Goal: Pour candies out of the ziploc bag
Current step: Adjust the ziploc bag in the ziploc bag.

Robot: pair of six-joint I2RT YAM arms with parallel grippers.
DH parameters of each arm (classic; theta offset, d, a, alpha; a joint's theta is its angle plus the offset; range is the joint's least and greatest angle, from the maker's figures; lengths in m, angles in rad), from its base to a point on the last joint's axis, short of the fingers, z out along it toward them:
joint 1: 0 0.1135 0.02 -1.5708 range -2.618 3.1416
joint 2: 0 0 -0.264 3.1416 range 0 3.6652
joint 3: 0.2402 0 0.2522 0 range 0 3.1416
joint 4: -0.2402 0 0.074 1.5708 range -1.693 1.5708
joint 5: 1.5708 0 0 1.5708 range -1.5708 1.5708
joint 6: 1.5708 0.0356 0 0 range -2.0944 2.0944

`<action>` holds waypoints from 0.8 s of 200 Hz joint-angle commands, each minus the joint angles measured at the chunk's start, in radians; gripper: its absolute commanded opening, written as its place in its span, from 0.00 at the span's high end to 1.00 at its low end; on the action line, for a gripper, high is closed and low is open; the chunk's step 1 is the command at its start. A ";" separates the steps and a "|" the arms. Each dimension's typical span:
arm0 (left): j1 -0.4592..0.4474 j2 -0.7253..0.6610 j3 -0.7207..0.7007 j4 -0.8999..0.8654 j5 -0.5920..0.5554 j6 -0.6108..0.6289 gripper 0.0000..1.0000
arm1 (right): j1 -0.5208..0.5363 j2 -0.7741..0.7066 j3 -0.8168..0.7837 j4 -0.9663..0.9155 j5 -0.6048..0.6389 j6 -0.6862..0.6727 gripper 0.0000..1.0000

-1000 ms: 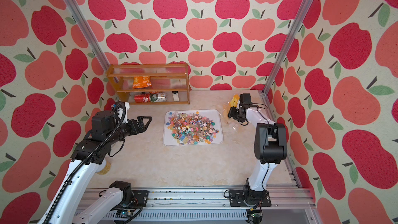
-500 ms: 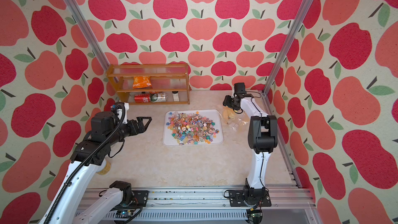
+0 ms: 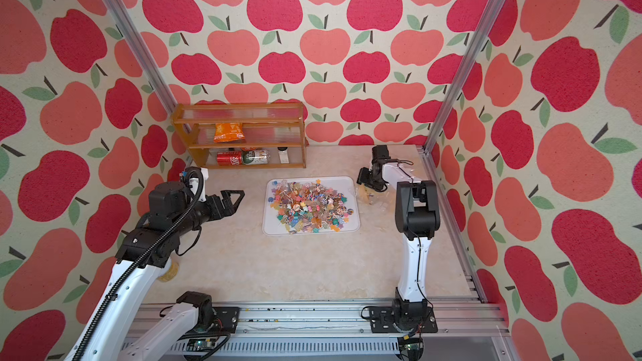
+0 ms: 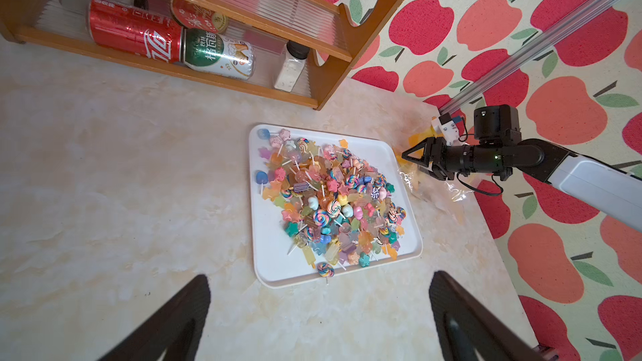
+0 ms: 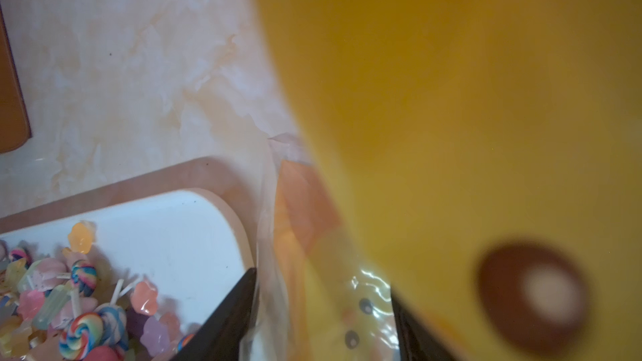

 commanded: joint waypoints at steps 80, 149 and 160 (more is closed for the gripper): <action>0.011 -0.014 -0.010 0.030 0.000 -0.008 0.03 | -0.033 -0.135 0.217 -0.143 0.015 0.021 0.38; 0.014 -0.039 -0.021 0.013 -0.021 0.010 0.02 | -0.143 0.015 0.216 -0.158 -0.018 0.061 0.38; 0.013 -0.041 -0.027 0.017 -0.020 0.009 0.03 | -0.144 0.011 0.172 -0.130 -0.017 0.066 0.38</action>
